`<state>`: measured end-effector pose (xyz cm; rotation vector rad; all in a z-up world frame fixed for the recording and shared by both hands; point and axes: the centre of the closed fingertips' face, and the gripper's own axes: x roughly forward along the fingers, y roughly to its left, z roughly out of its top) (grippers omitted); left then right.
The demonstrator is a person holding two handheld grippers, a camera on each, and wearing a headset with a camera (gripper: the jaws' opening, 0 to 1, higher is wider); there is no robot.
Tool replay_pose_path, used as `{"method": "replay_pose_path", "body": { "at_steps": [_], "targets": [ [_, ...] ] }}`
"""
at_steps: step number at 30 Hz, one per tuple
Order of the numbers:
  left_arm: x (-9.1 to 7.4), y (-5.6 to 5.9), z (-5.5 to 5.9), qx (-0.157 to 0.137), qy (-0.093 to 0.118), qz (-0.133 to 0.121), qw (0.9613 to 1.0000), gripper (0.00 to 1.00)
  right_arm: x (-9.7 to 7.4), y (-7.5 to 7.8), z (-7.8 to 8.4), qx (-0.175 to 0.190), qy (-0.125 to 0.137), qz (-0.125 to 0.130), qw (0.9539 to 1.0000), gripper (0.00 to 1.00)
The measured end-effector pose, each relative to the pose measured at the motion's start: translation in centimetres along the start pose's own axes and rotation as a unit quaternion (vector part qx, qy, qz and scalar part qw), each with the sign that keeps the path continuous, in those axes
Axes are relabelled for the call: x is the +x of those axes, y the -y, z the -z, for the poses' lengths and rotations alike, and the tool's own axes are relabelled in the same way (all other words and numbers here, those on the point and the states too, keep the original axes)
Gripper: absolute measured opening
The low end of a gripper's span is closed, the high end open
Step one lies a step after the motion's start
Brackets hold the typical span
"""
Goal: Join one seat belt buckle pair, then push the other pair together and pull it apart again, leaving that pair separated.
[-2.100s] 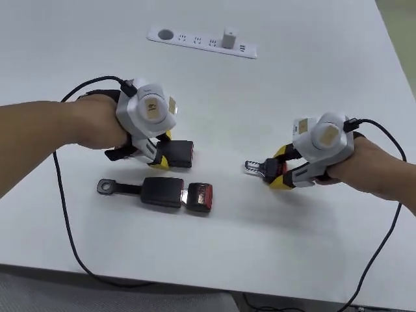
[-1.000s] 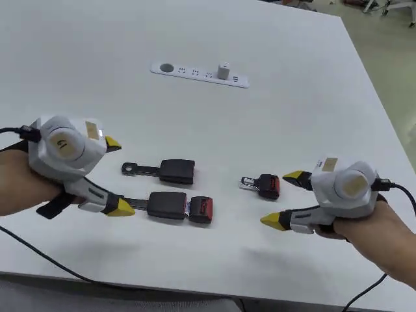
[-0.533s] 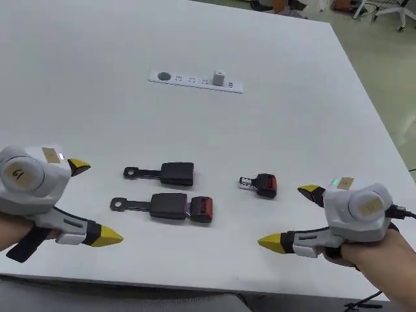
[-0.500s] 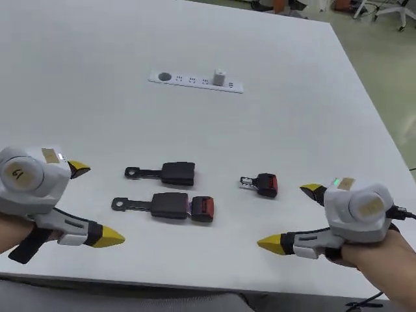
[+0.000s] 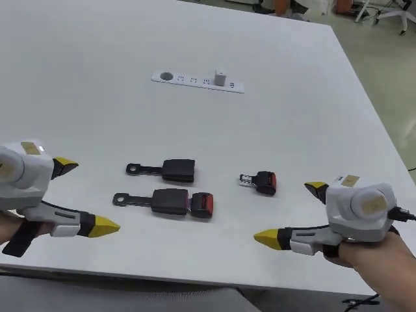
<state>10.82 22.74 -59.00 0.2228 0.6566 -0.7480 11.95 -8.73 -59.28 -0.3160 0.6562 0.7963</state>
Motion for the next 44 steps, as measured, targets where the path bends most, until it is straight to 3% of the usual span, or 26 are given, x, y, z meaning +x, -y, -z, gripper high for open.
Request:
{"method": "replay_pose_path", "body": {
  "at_steps": [5,6,8,10,12,16,18,28,32,34,44],
  "targets": [
    [-0.2,0.2,-0.2,0.001,0.0,-0.002,1.0,1.0,0.1,0.2,0.4,0.003,0.001,-0.001,1.0,1.0],
    [0.0,-0.3,0.2,0.002,-0.001,-0.002,1.0,1.0,0.0,0.3,0.3,0.006,0.008,0.0,1.0,1.0],
    [-0.2,0.0,0.0,0.001,0.001,-0.002,1.0,1.0,0.0,-0.4,0.3,0.009,0.007,-0.015,0.9998,1.0],
    [-0.5,0.1,-0.3,0.003,0.007,-0.005,1.0,1.0,-0.1,-0.5,0.2,-0.015,0.006,-0.007,0.9998,1.0],
    [-0.6,0.0,-0.4,0.003,0.008,-0.008,0.9999,1.0,-0.2,-0.4,0.2,-0.006,0.007,-0.003,1.0,1.0],
    [-0.5,-0.8,0.7,0.009,0.008,-0.008,0.9999,1.0,-0.3,0.2,0.4,0.003,0.007,0.009,0.9999,1.0],
    [-0.6,-0.3,0.5,0.008,0.009,-0.007,0.9999,1.0,-0.5,-0.1,0.2,0.006,0.006,0.008,0.9999,1.0],
    [-0.8,-0.8,0.6,0.009,0.01,-0.021,0.9997,1.0,-0.4,-0.3,0.4,-0.002,0.003,0.005,1.0,1.0],
    [-0.8,-0.6,0.5,0.012,0.011,-0.021,0.9996,1.0,-0.4,-0.1,0.1,-0.004,0.004,0.006,1.0,1.0],
    [-1.0,0.1,0.1,0.011,0.009,-0.02,0.9997,1.0,-0.3,-0.1,0.1,-0.009,0.003,0.008,0.9999,1.0],
    [-0.7,-1.0,1.0,0.018,0.007,-0.025,0.9995,1.0,-0.1,-0.5,0.2,-0.009,0.001,0.005,0.9999,1.0]
  ]
}}
